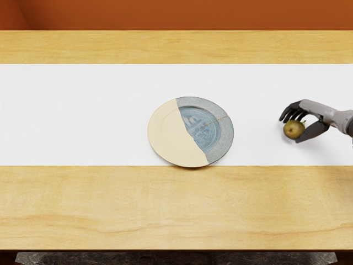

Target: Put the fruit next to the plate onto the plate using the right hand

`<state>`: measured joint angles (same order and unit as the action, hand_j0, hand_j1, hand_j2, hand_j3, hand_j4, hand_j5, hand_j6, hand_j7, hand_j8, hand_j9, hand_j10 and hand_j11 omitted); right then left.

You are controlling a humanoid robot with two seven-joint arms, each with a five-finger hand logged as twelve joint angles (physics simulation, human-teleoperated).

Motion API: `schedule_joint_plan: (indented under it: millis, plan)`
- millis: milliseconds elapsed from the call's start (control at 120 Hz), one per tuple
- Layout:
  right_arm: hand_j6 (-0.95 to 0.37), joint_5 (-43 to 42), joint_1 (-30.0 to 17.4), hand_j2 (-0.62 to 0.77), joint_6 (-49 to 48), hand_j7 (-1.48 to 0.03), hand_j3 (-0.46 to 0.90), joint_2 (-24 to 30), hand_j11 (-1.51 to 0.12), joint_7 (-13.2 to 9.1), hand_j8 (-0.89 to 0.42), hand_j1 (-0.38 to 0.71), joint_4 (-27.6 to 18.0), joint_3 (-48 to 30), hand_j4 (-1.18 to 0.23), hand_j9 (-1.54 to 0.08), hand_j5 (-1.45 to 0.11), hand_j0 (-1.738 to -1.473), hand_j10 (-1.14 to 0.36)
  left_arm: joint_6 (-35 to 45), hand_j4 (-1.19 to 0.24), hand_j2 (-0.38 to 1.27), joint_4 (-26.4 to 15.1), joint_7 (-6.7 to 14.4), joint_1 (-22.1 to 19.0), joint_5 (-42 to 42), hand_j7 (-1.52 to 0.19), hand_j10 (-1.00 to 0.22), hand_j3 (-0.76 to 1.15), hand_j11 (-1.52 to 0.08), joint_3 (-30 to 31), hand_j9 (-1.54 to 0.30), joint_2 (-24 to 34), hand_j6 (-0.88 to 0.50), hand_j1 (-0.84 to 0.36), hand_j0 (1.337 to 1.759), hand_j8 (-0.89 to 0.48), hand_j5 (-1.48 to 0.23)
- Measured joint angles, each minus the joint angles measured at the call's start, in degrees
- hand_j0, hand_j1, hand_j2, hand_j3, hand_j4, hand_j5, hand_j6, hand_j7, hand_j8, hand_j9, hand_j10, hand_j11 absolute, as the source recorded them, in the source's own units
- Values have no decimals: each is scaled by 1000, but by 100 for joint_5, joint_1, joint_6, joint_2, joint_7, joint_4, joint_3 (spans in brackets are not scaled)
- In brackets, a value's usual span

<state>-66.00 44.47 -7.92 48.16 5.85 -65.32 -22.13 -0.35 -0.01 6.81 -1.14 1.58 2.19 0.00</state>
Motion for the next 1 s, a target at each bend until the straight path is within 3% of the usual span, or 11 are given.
schedule_joint_plan:
  millis: [1000]
  plan:
    - [-502,913,652,132,-755,-693,0,-81,-694,4,-426,204,-470,-109,-526,-696,-706,-1657,-378,0,0,0,0,3,0,0,0,0,0,0,0,0,0,0,349,1658,0,0]
